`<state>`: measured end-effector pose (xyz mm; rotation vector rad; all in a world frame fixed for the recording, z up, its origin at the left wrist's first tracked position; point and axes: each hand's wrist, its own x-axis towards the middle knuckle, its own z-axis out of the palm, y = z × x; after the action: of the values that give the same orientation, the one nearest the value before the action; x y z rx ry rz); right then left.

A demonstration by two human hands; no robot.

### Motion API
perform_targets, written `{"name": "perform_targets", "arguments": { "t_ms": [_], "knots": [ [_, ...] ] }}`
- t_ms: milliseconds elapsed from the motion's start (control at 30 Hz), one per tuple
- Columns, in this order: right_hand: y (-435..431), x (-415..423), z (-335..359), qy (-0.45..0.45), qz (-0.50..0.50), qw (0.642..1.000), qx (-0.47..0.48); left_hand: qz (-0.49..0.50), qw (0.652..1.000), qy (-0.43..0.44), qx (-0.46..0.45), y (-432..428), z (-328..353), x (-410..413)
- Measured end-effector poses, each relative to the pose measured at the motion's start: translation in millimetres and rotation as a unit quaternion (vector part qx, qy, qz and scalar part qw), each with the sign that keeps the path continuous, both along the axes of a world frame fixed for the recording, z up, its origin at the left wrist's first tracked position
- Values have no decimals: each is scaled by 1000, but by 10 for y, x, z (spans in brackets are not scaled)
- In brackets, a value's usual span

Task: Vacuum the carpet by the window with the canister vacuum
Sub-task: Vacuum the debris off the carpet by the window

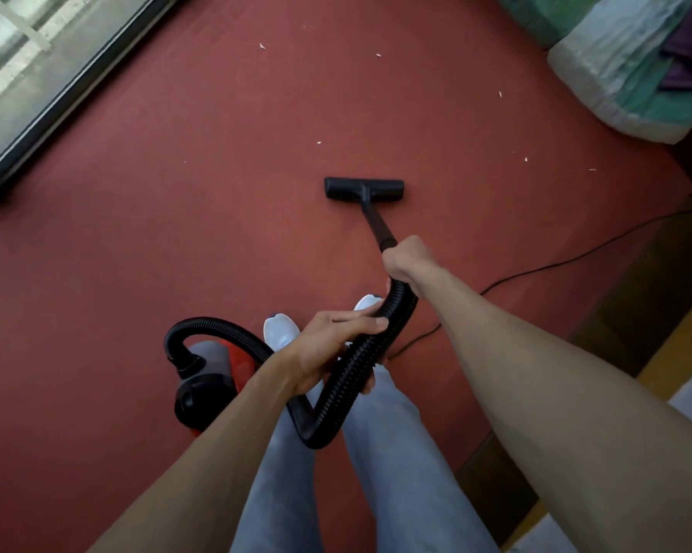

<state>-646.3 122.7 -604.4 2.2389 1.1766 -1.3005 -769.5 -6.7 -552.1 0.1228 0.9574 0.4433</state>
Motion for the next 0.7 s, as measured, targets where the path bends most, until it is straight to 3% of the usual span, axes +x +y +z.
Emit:
{"name": "perform_targets", "arguments": {
  "t_ms": [167, 400, 567, 700],
  "knots": [
    [-225, 159, -46, -21, 28, 999, -30, -56, 998, -30, -15, -93, 4, -11],
    [0, 57, -169, -7, 31, 999, 16, 45, 997, 55, -24, -37, -70, 189],
    [461, 21, -46, 20, -29, 993, 109, 117, 986, 110, 35, 260, 46, 212],
    [743, 85, 107, 27, -31, 992, 121, 103, 985, 112, 86, 476, 150, 227]
  ]
}}
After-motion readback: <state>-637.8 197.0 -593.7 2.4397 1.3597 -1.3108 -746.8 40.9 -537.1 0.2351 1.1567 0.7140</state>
